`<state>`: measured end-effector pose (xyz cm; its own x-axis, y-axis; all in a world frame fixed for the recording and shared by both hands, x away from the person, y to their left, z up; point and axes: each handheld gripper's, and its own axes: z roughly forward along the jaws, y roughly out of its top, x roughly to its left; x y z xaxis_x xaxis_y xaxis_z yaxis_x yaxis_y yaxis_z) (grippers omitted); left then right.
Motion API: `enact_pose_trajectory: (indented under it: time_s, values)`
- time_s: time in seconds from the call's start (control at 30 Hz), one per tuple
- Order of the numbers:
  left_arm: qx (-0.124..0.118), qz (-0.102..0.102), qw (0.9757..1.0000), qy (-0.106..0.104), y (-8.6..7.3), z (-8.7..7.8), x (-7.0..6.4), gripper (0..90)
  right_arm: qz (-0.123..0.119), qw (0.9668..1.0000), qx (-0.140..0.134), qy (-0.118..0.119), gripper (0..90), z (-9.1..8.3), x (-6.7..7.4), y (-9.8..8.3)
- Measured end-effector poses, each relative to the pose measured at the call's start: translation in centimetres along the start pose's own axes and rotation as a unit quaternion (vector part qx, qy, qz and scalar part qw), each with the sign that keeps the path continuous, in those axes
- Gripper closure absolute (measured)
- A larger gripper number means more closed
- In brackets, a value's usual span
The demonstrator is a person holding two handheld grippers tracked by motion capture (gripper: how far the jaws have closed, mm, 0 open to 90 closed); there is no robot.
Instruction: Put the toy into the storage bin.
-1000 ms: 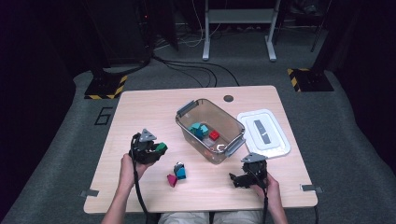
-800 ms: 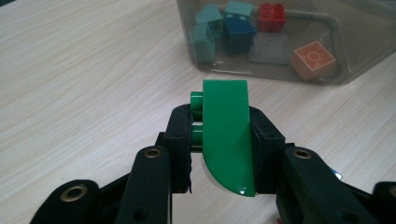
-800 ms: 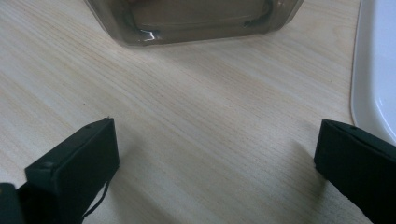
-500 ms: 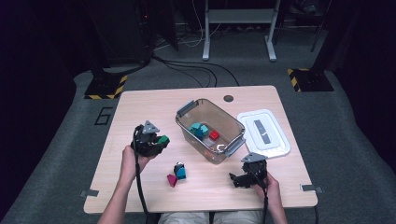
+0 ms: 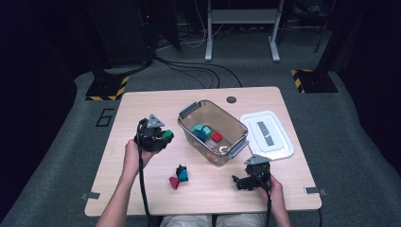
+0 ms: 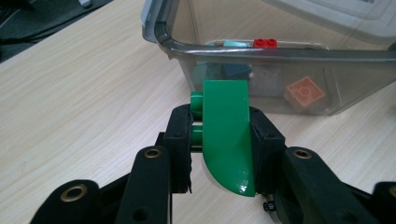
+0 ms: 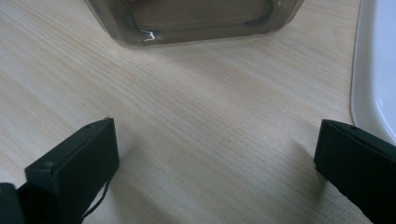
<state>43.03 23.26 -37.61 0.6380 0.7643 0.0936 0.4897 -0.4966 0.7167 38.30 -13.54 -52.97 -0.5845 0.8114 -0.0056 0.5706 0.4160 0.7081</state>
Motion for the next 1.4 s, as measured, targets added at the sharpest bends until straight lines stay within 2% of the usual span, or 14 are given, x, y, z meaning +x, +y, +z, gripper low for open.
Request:
enact_pose_trajectory:
  time_s: [0.27, 0.63, 1.03, 1.4]
  values:
    - [-0.003, 0.007, 1.0, 0.003, 1.4, -0.1, -0.1, 65.8, 0.0, 1.0, 0.0, 0.0, 0.0, 0.0, 0.0, 0.0]
    - [-0.004, 0.009, 0.9999, 0.003, 3.2, 0.3, 0.4, 65.8, 0.0, 1.0, 0.0, 0.0, 0.0, 0.0, 0.0, 0.0]
    - [-0.008, 0.019, 0.9998, 0.002, 5.6, 1.7, -0.1, 65.8, 0.0, 1.0, 0.0, 0.0, 0.0, 0.0, 0.0, 0.0]
    - [0.0, 0.019, 0.9998, -0.006, 6.7, 3.6, -0.5, 65.8, 0.0, 1.0, 0.0, 0.001, 0.0, 0.0, 0.0, 0.0]
